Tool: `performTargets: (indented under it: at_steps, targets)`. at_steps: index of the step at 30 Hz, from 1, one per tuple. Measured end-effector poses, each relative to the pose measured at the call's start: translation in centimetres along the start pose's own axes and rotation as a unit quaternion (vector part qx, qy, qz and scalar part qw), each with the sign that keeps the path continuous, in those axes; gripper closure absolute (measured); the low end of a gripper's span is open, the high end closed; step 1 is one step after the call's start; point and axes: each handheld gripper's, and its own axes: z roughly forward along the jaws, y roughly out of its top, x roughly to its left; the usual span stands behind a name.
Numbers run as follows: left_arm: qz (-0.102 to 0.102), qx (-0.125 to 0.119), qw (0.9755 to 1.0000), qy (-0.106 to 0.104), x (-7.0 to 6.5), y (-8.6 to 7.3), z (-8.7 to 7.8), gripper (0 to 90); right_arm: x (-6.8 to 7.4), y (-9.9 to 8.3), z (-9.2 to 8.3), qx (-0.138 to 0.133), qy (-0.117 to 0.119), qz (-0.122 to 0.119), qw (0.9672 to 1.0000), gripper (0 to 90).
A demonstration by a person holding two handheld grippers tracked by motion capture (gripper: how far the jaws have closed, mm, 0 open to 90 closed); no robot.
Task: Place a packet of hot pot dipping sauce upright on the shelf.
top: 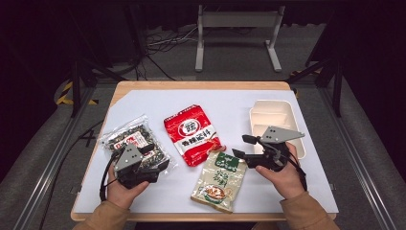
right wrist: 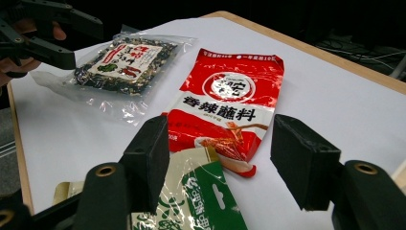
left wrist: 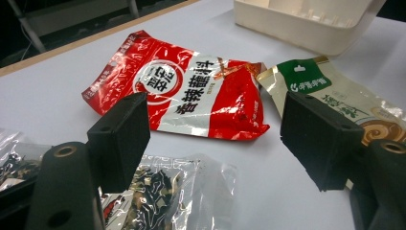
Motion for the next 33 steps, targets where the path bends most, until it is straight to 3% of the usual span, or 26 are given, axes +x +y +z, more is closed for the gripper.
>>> performTargets:
  at_steps: [6, 11, 13, 17, 20, 22, 27, 31, 33]
  targets:
    - [-0.003, 0.004, 1.0000, -0.002, 0.0, -0.1, 0.2, 26.7, -0.1, 0.2, 1.9, 0.025, 0.007, 0.004, 0.9997, 38.3]
    - [-0.001, 0.003, 1.0000, -0.001, 0.0, -0.1, 0.2, 26.7, -0.2, 0.0, 3.6, 0.063, 0.028, 0.015, 0.9975, 49.3]
    - [-0.002, 0.005, 1.0000, -0.001, 0.1, -0.1, 0.2, 26.7, -0.1, 0.0, 4.2, 0.079, 0.021, 0.004, 0.9967, 49.3]
    - [-0.003, 0.005, 1.0000, 0.000, 0.1, -0.1, 0.2, 26.7, 0.0, -0.1, 5.0, 0.096, 0.024, 0.007, 0.9951, 49.0]
    - [-0.001, 0.006, 1.0000, -0.002, -0.1, -0.1, 0.3, 26.7, 0.3, -0.4, 6.1, 0.127, 0.018, 0.006, 0.9917, 47.2]
    - [-0.002, 0.006, 1.0000, -0.001, -0.1, -0.1, 0.3, 26.7, 0.4, -0.6, 6.6, 0.137, -0.002, -0.004, 0.9905, 47.1]
    - [-0.002, 0.007, 1.0000, -0.001, 0.0, -0.1, 0.3, 26.6, 0.4, -0.8, 7.4, 0.150, -0.010, -0.014, 0.9886, 45.3]
    - [0.000, 0.009, 1.0000, -0.001, 0.0, -0.1, 0.3, 26.6, 0.3, -1.2, 8.1, 0.175, 0.000, 0.001, 0.9845, 41.7]
    - [0.000, 0.009, 1.0000, -0.001, -0.1, -0.1, 0.4, 26.6, 0.2, -1.4, 8.5, 0.179, -0.001, -0.002, 0.9838, 39.0]
